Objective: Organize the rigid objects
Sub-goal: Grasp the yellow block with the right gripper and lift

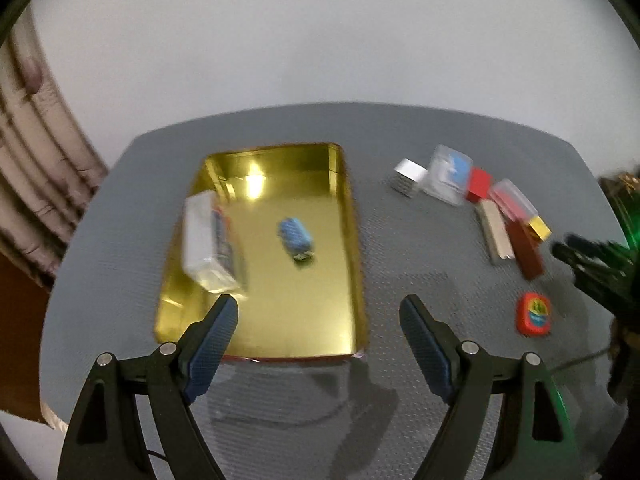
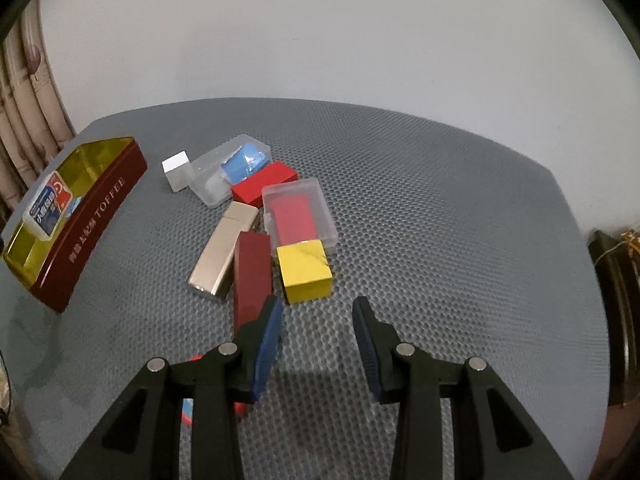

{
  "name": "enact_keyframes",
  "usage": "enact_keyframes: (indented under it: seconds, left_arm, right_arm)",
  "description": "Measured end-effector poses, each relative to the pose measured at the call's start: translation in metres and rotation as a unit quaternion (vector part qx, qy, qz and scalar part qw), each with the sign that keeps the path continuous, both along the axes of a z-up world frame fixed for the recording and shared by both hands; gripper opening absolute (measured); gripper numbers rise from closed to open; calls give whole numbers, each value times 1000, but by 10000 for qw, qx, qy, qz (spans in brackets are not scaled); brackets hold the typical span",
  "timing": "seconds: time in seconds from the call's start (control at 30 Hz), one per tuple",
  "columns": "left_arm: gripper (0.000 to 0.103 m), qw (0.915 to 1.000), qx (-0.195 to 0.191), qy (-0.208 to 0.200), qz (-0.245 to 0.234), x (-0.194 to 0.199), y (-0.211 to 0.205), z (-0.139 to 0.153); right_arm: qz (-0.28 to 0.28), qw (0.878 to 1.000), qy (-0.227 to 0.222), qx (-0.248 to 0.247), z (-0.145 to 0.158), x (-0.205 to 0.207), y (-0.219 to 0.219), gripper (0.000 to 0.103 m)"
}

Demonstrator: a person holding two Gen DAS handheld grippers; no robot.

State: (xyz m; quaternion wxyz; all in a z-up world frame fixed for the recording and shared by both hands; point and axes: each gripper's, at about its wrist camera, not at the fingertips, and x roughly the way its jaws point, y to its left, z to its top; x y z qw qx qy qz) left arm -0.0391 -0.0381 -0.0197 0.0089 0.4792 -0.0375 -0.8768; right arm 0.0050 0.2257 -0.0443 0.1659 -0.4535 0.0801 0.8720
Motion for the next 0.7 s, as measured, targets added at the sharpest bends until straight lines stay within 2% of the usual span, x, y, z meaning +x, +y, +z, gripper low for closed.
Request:
enact_keyframes:
  seconds: [0.23,0.53,0.7]
  left_arm:
    - [80,9994,-116,-131,-285,-1,27,-8]
    - [81,9974,-84,-412,-590,-3,54,-22]
    - [81,9947,-89,-559,-853,-4,79,-31]
  right_arm:
    - [179,9998,-103,2,-19,-21,0,38]
    - [249,9994,-6,-229,-34,-37,8,38]
    - [225,9990,198,-332,-39,-41,9,37]
